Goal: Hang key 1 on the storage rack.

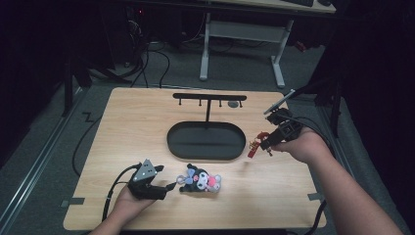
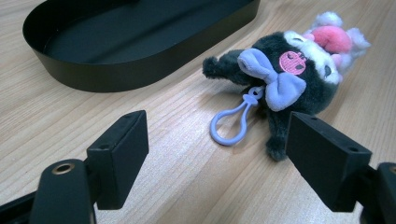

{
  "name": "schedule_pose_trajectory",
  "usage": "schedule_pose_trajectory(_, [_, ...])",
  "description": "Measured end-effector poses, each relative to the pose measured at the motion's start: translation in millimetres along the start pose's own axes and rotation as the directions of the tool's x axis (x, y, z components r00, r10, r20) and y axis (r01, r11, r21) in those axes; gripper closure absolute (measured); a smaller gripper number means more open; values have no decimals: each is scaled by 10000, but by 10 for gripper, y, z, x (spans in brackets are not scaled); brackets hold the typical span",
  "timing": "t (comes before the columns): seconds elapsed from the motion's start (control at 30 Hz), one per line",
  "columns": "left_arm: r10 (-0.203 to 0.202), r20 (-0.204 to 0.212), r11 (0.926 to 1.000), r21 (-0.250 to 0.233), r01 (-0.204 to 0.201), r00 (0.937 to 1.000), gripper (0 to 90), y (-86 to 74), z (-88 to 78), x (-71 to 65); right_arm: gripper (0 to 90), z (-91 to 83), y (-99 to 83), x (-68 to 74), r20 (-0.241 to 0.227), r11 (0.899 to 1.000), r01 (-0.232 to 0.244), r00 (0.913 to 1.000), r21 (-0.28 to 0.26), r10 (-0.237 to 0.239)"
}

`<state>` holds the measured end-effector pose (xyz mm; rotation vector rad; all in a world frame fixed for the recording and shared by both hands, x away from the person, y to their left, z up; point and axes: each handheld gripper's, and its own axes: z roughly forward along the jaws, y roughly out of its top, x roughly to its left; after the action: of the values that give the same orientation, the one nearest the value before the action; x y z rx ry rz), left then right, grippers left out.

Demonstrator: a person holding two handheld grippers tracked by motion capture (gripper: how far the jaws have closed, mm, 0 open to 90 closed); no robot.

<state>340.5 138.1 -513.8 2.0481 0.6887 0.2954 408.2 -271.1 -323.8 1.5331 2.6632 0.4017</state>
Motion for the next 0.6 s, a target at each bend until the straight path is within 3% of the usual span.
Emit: schedule_pose_trajectory(0.6, [81, 41, 9999, 72, -81, 10000, 220, 0, 0, -3, 644, -110, 265, -42, -68, 9994, 26, 10000, -338, -28])
